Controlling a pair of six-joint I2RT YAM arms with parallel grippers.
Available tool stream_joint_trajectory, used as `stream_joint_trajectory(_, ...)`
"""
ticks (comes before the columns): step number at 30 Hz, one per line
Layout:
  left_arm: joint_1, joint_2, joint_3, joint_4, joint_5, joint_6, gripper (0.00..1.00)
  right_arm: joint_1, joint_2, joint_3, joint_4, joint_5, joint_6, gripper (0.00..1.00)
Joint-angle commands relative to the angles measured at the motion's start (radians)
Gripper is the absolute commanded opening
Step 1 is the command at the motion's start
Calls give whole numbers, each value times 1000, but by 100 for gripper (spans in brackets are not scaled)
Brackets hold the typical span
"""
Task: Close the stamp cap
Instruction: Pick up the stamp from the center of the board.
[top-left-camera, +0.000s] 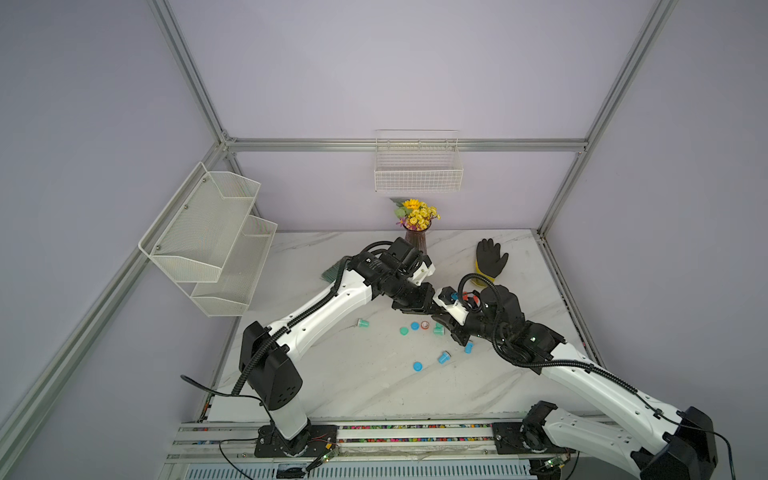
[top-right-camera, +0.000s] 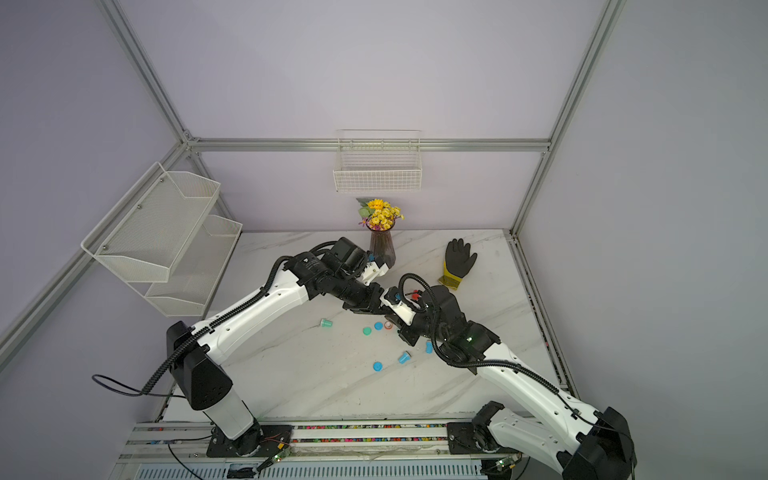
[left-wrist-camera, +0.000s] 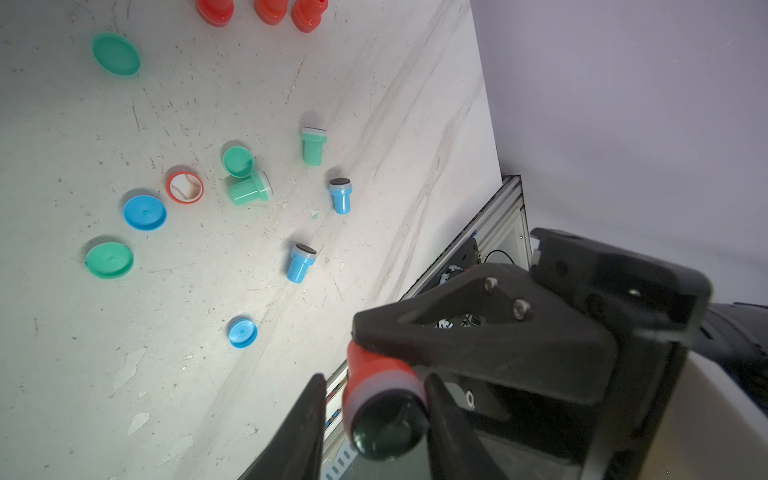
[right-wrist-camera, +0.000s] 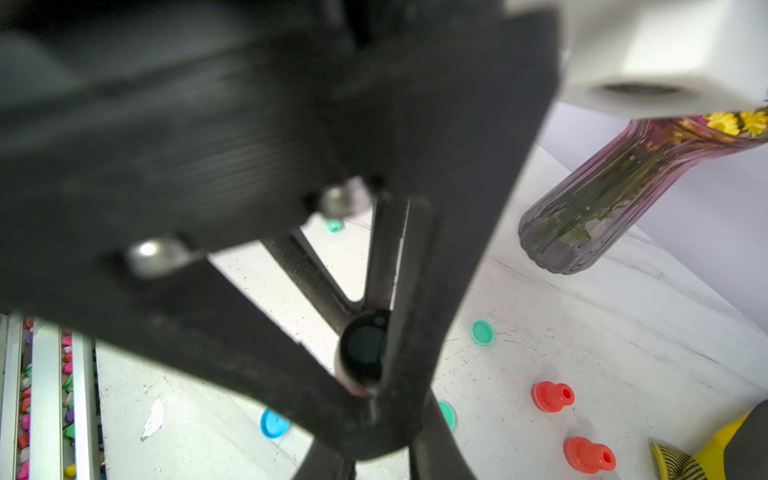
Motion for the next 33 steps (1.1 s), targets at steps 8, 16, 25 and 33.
stream_joint_trajectory(8, -3, 8, 40, -36, -7, 35, 24, 1, -24, -9, 86, -54, -51, 0)
stream_joint_trajectory(16, -3, 6, 59, -36, -27, 39, 36, 2, -60, -13, 87, -83, -71, 0)
stream_joint_trajectory(25, -2, -18, 57, -10, -14, 24, 27, 1, -72, -20, 108, -65, -53, 5)
stream_joint_trajectory(33, 32, -121, 43, 177, 124, -94, 26, 1, -212, -51, 289, -34, 63, 43)
